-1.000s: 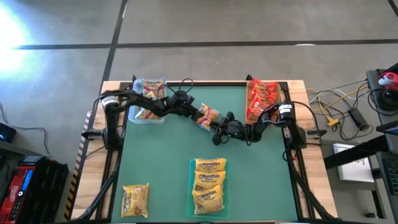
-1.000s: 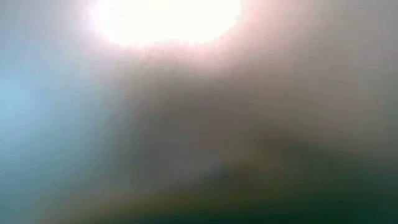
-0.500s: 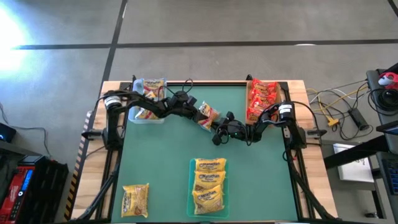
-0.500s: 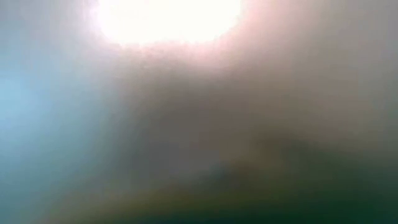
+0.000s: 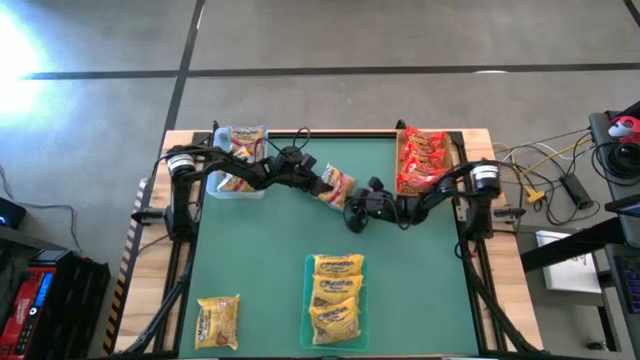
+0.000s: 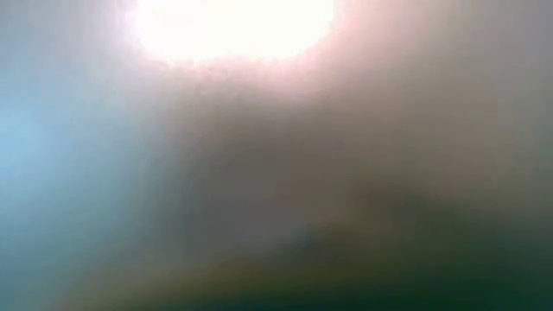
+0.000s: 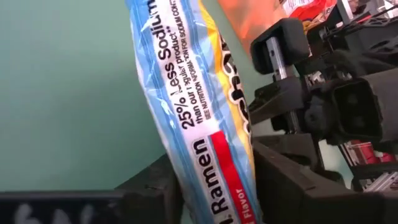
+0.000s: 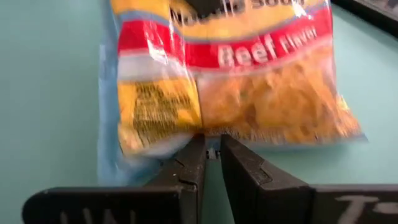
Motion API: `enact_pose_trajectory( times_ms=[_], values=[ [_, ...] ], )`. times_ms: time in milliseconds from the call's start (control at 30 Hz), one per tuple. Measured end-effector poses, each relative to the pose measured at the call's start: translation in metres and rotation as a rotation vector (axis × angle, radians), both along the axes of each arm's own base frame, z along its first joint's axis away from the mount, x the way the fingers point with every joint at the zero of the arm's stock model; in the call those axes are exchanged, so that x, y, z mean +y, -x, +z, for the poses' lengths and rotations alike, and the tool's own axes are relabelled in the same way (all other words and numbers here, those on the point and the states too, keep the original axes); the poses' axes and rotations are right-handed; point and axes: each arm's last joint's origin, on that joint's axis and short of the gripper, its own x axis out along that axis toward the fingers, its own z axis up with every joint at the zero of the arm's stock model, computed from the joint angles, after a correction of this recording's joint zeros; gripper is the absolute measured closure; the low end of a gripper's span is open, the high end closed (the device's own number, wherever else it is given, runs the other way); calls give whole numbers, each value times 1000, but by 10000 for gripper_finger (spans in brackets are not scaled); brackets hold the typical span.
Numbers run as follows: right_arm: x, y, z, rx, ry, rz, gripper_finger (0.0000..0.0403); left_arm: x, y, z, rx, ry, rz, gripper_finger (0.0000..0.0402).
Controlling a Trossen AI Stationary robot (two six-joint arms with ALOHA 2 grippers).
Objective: Sort Maruchan noodles
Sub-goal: Put the blue noodle pack into the transparent bin
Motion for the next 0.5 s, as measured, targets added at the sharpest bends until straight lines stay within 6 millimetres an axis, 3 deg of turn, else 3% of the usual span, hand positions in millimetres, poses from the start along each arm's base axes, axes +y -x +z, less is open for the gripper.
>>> enact_pose_trajectory(
  times_ms=[200, 367, 500],
  values=[
    [4, 16, 21, 70, -5, 13, 360, 1, -1, 3, -23, -9, 1, 309],
    [8, 34, 33, 30, -3, 17, 360, 2, -1, 7, -47, -15, 8, 311],
    [9, 46, 35, 6, -23, 0, 360, 5, 2, 22, -89, -22, -2, 311]
  ],
)
